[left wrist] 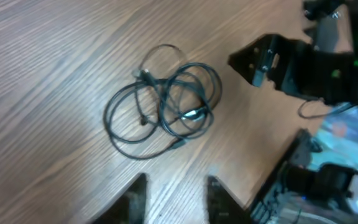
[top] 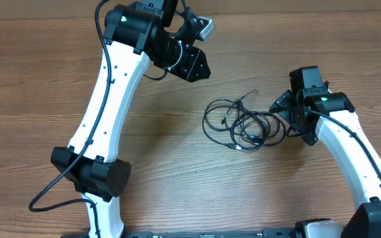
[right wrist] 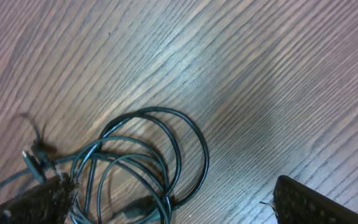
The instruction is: Untangle cables
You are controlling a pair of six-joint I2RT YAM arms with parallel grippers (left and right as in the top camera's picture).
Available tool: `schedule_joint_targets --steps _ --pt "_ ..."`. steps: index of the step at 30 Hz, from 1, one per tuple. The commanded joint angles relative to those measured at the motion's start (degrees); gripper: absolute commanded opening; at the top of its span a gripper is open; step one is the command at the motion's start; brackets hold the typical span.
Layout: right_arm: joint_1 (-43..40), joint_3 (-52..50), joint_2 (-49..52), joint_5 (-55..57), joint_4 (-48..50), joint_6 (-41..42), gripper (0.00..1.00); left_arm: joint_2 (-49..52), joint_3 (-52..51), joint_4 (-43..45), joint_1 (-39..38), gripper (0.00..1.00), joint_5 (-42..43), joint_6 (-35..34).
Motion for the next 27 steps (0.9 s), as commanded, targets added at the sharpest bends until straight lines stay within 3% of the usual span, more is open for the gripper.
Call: schedule_joint_targets --steps 1,12,23,27 --pt "0.15 -0.37 0.15 -4.11 0.00 -6.99 1.00 -0.83 -0.48 0.07 -1.01 0.38 -5.38 -0.39" --pt "0.15 -0.37 0.15 -5.33 -2.95 -9.55 1.00 9.33 -0.52 0.04 -2.64 0.64 -9.55 -0.55" --pt "0.15 -0.37 0.15 -5.70 -3.10 -9.55 1.00 23.17 -0.52 -0.11 -2.86 0.72 -9.77 1.77" --pt "0.15 -0.37 0.15 -5.70 -3.08 -9.55 1.00 26.03 -0.52 1.20 -3.61 0.77 -13.42 1.73"
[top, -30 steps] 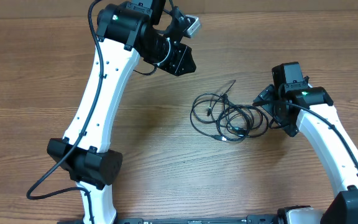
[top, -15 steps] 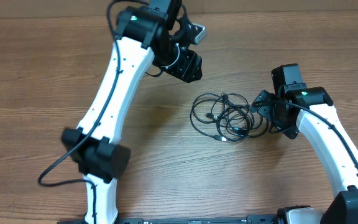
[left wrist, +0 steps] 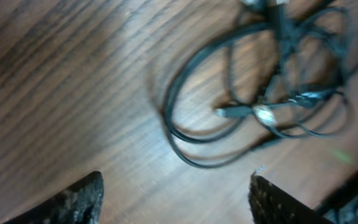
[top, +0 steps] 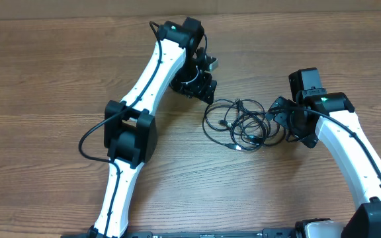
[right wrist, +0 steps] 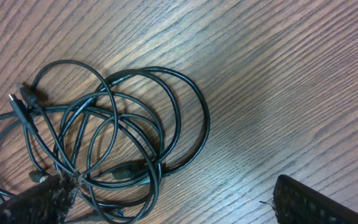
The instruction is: Untangle cables
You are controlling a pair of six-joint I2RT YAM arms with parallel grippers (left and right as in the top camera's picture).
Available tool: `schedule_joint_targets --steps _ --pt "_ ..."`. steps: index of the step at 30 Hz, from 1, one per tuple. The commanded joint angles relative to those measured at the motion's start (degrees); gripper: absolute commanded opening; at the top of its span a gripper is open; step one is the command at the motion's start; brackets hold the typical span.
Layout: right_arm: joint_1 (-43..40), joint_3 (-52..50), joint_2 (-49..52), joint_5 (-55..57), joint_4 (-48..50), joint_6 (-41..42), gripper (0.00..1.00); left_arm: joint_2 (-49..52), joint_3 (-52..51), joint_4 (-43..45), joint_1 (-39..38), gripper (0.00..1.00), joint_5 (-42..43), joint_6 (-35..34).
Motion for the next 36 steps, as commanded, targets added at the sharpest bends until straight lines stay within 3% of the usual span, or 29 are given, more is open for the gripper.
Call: schedule_joint_targets --steps 1,11,23,24,26,30,36 --pt "0.15 -0.37 0.15 -0.26 0.00 -0.72 1.00 2.64 -0.07 1.46 -1.55 0.77 -4.66 1.31" --pt "0.15 -0.37 0.15 -0.28 -0.31 -0.72 1.00 4.37 -0.07 11.61 -7.10 0.82 -16.20 1.55" --pt "0.15 -0.37 0.15 -0.26 -0.48 -0.72 1.00 9.29 -0.09 11.06 -10.19 0.80 -15.96 1.55" --pt "0.15 -0.37 0.15 -0.28 -0.50 -0.72 1.00 9.53 -0.09 10.60 -10.45 0.77 -15.96 1.53" --pt "0.15 -0.37 0.15 -0.26 -0.55 -0.72 1.00 9.68 -0.09 9.40 -10.97 0.61 -15.96 1.53" --pt "0.15 -0.37 0.15 -0.26 -0.48 -0.72 1.00 9.68 -0.07 6.25 -11.98 0.05 -16.17 1.53" --pt "0.15 -0.37 0.15 -0.26 -0.57 -0.72 1.00 9.22 0.13 2.45 -11.76 0.04 -21.68 -4.20"
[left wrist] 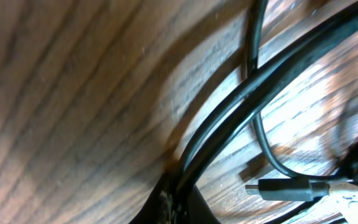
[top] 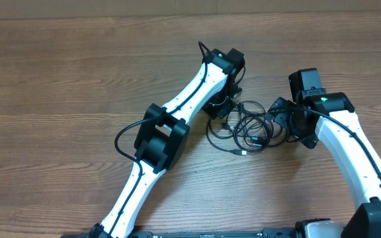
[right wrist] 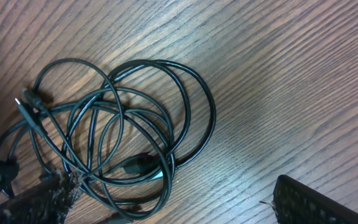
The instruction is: Untangle cables
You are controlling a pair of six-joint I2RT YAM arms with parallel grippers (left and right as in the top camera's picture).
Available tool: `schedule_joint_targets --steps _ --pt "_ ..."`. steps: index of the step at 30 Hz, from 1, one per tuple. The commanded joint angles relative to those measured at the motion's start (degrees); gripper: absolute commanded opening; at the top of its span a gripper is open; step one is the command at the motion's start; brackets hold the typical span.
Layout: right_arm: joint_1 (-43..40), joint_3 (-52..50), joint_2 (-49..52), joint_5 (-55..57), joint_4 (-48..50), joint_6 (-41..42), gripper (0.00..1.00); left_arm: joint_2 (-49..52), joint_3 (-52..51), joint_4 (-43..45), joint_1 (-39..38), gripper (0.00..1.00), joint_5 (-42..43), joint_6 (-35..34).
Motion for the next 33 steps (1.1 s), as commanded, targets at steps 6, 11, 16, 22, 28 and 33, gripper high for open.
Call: schedule_joint_targets --steps 6,11,16,22,28,33 --pt "0.15 -0.37 0.15 0.15 -0.31 -0.72 1.00 -5.27 0.11 -3.96 3.32 0.04 -6.36 -6.78" --pt "0.15 -0.37 0.15 0.13 -0.33 -0.72 1.00 -14.60 0.11 -4.94 7.54 0.04 -6.43 -7.56" --pt "0.15 -0.37 0.15 -0.37 -0.07 -0.87 1.00 -25.53 0.11 -5.66 11.13 0.04 -6.10 -7.52" --pt "0.24 -0.37 0.15 -19.45 7.63 -13.46 1.00 -37.79 0.11 -1.92 12.11 0.04 4.22 -2.47" --pt "0.24 -0.37 0.15 -39.17 14.93 -20.15 1.00 -44.48 0.11 6.16 12.02 0.04 20.17 0.20" --pt "0.24 -0.37 0.15 -42.51 16.31 -21.09 1.00 -44.83 0.09 7.41 12.02 0.04 21.44 -1.14"
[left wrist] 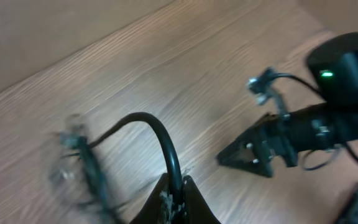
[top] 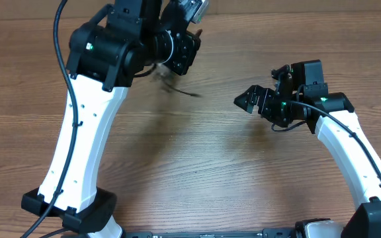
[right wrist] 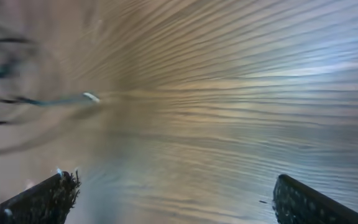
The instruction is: Untangle cables
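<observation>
The tangle of thin black cables (top: 172, 84) hangs in the air as a blurred bunch under my raised left gripper (top: 181, 54). In the left wrist view the left gripper (left wrist: 174, 188) is shut on one black cable (left wrist: 143, 118), which arcs over and drops to the blurred bunch (left wrist: 82, 169). My right gripper (top: 248, 100) stands open to the right of the bunch, with nothing between its fingers. The right wrist view is smeared; the right gripper (right wrist: 173, 196) is open over bare wood, and a cable end (right wrist: 64, 99) shows at the left.
The wooden table (top: 197, 172) spreads under both arms. The right arm's white link (top: 349, 152) runs along the right side, and the left arm's base (top: 71, 211) stands at the front left.
My left gripper was low on the table, shut on a cable at the tangle's left edge. It is now high up with the whole tangle hanging from it. The right gripper has turned to the left.
The tangle lay on the table by my open right gripper, with the left gripper open high above. Then the left gripper was low beside the tangle, then shut on a cable at its edge. Now the tangle hangs off the table from the left gripper.
</observation>
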You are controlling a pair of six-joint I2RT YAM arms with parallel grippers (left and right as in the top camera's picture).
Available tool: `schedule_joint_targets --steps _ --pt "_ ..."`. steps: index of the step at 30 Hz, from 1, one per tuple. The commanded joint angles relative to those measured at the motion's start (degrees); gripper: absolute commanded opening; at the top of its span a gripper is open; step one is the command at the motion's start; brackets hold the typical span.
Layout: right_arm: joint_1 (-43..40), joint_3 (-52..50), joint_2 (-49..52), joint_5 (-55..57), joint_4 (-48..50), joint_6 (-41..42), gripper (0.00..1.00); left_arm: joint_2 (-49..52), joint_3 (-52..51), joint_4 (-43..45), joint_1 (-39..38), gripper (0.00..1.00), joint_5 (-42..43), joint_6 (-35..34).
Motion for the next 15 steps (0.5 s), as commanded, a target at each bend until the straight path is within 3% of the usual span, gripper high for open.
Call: schedule_joint_targets --steps 1,7,13,15 --pt "0.20 -0.26 0.15 -6.43 0.35 -3.32 1.00 -0.13 0.42 0.17 -0.37 0.04 5.57 0.72" --pt "0.20 -0.26 0.15 -6.43 2.60 -3.26 1.00 -0.13 0.42 2.27 -0.37 0.04 12.15 0.72" --pt "0.20 -0.26 0.17 -1.73 6.01 -2.58 1.00 -0.13 0.42 5.77 -0.37 0.04 24.28 0.96" --pt "0.20 -0.26 0.28 3.78 5.57 0.33 0.76 -0.13 0.42 7.10 -0.37 0.04 28.87 1.42"
